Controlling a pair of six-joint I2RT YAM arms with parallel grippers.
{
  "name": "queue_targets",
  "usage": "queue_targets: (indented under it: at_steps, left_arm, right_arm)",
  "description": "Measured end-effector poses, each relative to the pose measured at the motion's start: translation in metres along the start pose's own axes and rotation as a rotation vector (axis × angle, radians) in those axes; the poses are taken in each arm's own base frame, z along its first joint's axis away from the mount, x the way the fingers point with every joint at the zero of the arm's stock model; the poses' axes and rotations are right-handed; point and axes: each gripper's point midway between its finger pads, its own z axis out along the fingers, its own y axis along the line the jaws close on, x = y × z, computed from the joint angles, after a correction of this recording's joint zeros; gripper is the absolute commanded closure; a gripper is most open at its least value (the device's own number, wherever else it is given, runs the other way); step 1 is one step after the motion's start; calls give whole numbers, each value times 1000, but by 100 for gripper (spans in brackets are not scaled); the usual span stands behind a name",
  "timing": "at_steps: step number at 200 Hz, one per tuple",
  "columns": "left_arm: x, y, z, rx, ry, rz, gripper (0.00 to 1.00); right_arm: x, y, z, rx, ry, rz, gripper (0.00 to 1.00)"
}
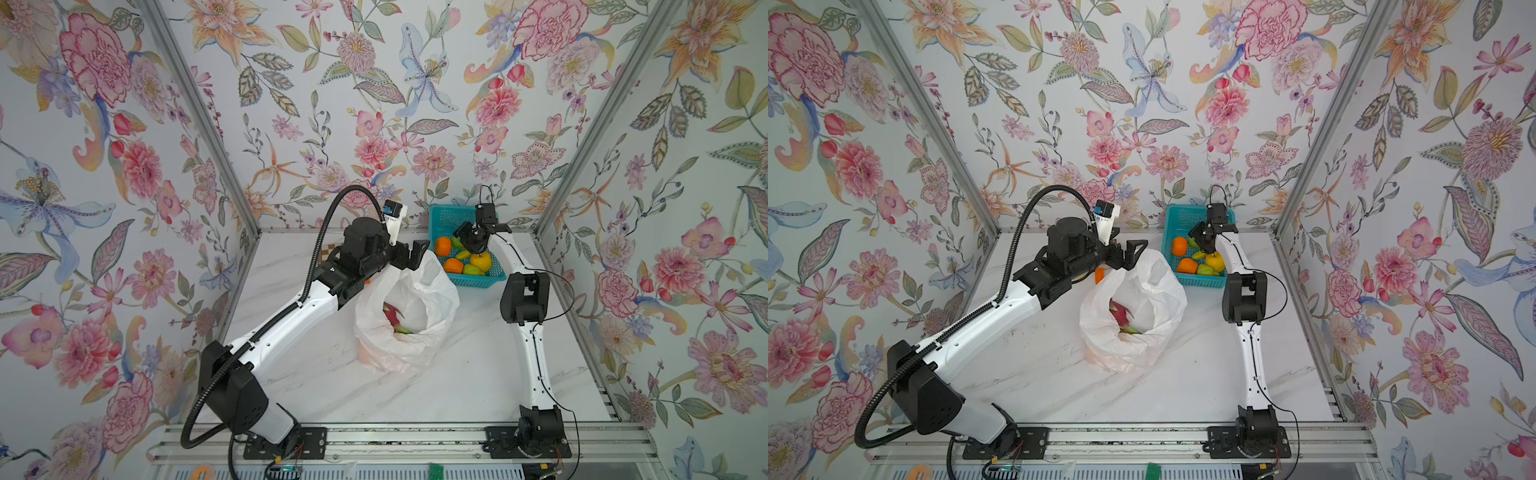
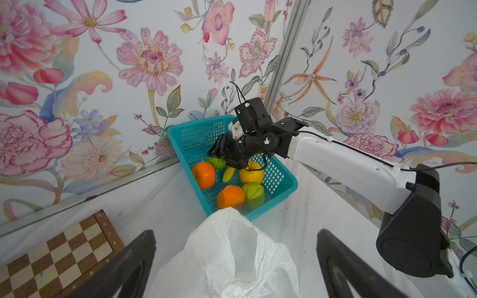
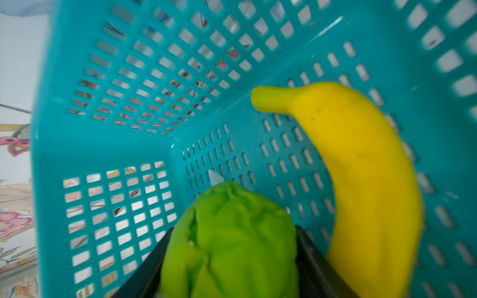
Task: Untie the knot of the plastic bag and take out the fruit
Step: 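Carry the green fruit to the teal basket with the right gripper and release, then bring the right gripper back to the bag while the left gripper reaches inside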
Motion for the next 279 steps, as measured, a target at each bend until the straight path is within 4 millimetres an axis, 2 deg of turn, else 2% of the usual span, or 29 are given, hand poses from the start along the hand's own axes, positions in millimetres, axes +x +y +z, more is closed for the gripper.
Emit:
queue_targets:
  at_steps: [18, 58, 75, 91, 109, 123, 148, 171, 193, 219, 247, 279]
  left_arm:
    - [6, 6, 0, -34, 22, -42, 1]
    - [24, 10, -1, -114, 79, -91, 1]
    - [36, 6, -2, -153, 111, -100, 1]
    - [45, 4, -5, -190, 139, -104, 1]
    - [55, 3, -7, -232, 163, -103, 1]
    - [60, 2, -10, -261, 175, -102, 3]
    - [66, -5, -14, -289, 192, -105, 7]
    - [73, -10, -17, -301, 211, -116, 11]
    - [82, -12, -20, -323, 238, -134, 15]
    - [94, -12, -26, -351, 278, -160, 20]
    - [108, -8, -33, -389, 327, -187, 23]
    - [129, -2, -43, -437, 400, -214, 26]
  right_arm:
    - [2, 2, 1, -10, 9, 17, 28]
    - [-1, 8, -1, -37, 3, 35, 18]
    - [-2, 10, -7, -37, 2, 39, 15]
    - [-2, 12, -22, -32, 3, 39, 12]
    - [-3, 19, -50, -33, -1, 21, 10]
    - [-8, 30, -79, -50, -20, -2, 10]
    - [-14, 55, -142, -102, -70, -49, 9]
    - [-9, 70, -196, -149, -108, -86, 9]
    - [11, 72, -244, -184, -126, -112, 9]
    - [51, 64, -289, -218, -130, -139, 9]
    - [96, 53, -325, -239, -138, -177, 9]
    - [147, 51, -349, -280, -116, -248, 10]
